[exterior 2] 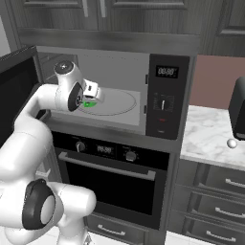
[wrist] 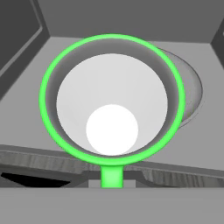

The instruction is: Pick the mug from the counter and place it inside the microwave. Then close the microwave.

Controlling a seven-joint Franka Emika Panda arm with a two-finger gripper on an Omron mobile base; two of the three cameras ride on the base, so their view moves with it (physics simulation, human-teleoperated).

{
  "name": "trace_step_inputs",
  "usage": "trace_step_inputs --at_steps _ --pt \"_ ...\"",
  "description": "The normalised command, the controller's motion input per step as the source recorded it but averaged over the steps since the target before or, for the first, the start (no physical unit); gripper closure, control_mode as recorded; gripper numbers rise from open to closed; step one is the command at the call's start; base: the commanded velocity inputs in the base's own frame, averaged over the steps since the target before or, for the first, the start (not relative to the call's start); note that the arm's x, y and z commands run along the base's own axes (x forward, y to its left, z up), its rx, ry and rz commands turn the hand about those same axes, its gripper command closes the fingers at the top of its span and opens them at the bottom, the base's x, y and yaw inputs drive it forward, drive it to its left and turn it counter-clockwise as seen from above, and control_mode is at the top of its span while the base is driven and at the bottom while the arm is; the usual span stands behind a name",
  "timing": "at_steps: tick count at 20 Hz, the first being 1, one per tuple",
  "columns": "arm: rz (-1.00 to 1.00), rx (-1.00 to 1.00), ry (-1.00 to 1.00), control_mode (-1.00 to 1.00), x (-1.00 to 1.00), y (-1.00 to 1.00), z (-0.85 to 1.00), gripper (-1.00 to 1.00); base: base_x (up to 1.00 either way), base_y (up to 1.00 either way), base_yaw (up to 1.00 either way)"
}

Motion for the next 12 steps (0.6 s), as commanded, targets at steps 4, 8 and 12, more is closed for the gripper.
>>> trace_step_inputs --at_steps 4,8,12 --pt "0.0 0.0 0.0 -1.0 0.13 0.01 -0.15 1.0 0.0 0.0 0.0" --pt "0.0 0.0 0.0 -1.0 0.11 0.0 -0.18 1.0 0.0 0.0 0.0" --pt "0.0 0.0 0.0 -1.0 0.09 0.01 -0.22 1.0 0.0 0.0 0.0"
